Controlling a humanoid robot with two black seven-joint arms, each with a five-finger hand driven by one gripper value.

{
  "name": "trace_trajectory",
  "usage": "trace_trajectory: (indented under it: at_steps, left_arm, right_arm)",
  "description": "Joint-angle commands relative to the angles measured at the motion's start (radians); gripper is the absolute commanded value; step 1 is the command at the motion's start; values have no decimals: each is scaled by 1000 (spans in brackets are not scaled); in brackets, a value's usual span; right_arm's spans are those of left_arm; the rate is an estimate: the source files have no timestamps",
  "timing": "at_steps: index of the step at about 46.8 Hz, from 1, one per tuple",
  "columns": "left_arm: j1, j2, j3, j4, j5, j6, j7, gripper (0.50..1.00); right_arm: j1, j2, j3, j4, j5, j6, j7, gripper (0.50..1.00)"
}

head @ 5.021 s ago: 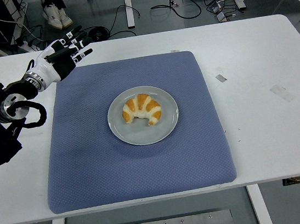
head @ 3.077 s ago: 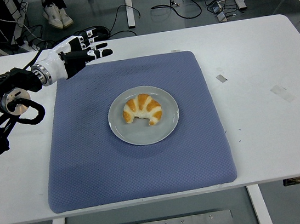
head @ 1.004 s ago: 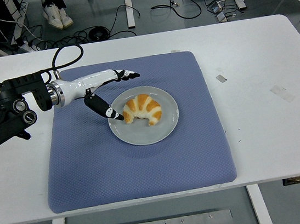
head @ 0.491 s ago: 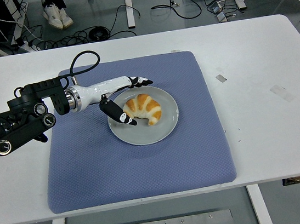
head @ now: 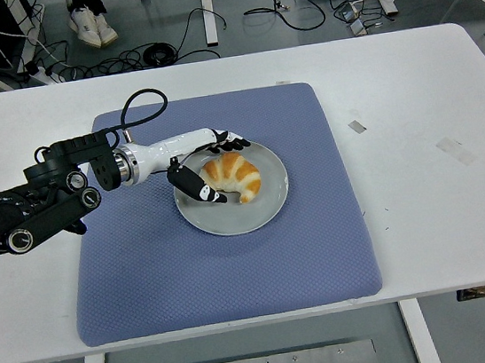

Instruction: Place the bread on the table

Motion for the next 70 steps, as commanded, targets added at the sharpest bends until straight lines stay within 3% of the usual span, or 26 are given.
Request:
trace_trajectory:
  at_steps: [1, 12, 17, 20, 22, 47, 63, 70]
  left_arm:
    - [1, -10, 19, 6, -1, 3, 0, 881]
    - [-1, -23, 78, 14, -1, 70, 0, 784]
    - [-2, -24, 79, 14, -1, 75, 0, 693]
    - [-7, -23, 79, 14, -1, 75, 0, 557]
    - [-13, -21, 78, 14, -1, 75, 0, 500]
    - [-77, -7, 73, 14, -7, 67, 0, 500]
    - [-86, 59, 70, 44, -8, 67, -1, 500]
    - [-85, 65, 73, 89, -12, 66, -55, 500]
  right_arm:
    - [0, 0, -1, 0, 0, 0, 0, 1000]
    - [0, 0, 1, 0, 0, 0, 0, 1000]
    - [0, 0, 1, 0, 0, 0, 0, 1000]
    - [0, 0, -1, 0, 0, 0, 0, 1000]
    - [0, 0, -1, 1, 0, 0, 0, 1000]
    - [0, 0, 1, 0, 0, 0, 0, 1000]
    - [0, 0, -1, 0, 0, 0, 0, 1000]
    - [0, 0, -1, 0, 0, 0, 0, 1000]
